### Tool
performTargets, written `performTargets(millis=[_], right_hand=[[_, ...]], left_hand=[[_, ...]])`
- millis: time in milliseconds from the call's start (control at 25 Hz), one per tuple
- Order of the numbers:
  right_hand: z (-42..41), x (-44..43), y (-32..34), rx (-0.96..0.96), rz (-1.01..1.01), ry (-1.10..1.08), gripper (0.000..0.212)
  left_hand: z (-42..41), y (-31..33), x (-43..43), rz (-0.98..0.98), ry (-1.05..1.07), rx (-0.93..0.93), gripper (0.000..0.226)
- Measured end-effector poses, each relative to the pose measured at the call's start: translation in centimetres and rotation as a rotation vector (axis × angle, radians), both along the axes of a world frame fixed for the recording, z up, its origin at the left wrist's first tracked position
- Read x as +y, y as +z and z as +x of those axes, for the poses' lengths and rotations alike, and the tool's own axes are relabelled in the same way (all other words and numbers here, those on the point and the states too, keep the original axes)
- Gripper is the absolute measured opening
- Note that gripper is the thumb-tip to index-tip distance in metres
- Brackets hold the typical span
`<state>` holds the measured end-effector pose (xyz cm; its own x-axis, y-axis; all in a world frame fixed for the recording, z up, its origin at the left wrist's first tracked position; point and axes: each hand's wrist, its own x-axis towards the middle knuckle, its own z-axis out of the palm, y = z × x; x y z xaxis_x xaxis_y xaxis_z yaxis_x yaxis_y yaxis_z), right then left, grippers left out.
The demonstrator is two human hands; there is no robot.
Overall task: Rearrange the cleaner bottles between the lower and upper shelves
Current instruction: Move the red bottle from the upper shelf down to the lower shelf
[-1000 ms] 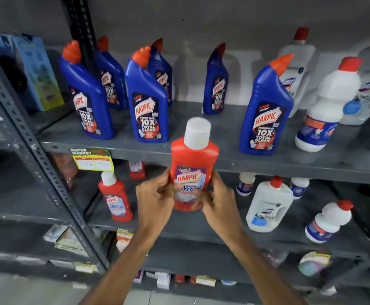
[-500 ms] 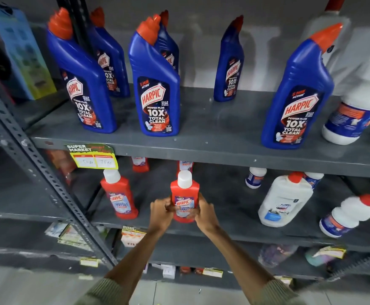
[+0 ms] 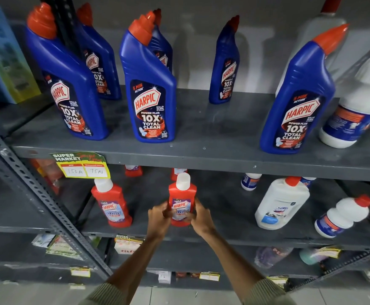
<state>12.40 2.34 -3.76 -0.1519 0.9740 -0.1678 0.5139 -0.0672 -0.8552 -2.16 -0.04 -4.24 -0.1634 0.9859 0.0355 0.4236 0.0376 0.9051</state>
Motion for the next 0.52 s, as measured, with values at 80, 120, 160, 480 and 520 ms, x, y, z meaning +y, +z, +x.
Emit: performTargets(millis=[80,120,160,480,520], right_hand=[[0.7,-0.1,0.6,-0.068,0.015,0.016,0.058],[1.3,-0.2,1.2,-0.106,0.038,0.020,0.059],[2.1,-0.5,2.1,-0.151,0.078,0.021,0.060],[8.1,-7.4,17.4,-0.192,0.786,-0.026,0.034],[9.0,-8.2,20.0,-0.150,0.902,-0.065,0.031]], left_hand=[[0.1,1.2,-0.6,-0.008,0.004,-0.037,0.035],[0.2,1.9,-1.1,0.024,0.039,-0.024,0.041],[0.4,2.8,-1.7,0.071,0.108,0.010,0.047],[5.9,17.9,-6.5,0.832,0.237,0.126,0.046],[7.2,20.2,-6.0,0.858,0.181,0.119,0.047]])
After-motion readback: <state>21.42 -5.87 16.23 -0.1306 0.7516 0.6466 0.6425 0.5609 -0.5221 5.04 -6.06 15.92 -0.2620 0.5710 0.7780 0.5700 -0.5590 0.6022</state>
